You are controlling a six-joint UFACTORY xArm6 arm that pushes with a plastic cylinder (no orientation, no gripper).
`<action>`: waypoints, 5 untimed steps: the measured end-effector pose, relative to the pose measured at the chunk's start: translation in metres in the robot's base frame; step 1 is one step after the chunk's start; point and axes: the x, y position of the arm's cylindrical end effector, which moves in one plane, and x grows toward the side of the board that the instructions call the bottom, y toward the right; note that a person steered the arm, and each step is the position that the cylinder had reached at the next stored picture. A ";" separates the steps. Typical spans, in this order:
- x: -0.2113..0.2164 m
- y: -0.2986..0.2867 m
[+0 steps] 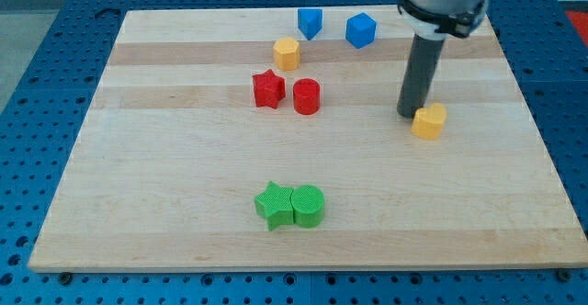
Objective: Push yellow heart down towards bottom right
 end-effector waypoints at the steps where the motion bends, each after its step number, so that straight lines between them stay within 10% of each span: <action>1: 0.040 0.015; 5: 0.025 0.044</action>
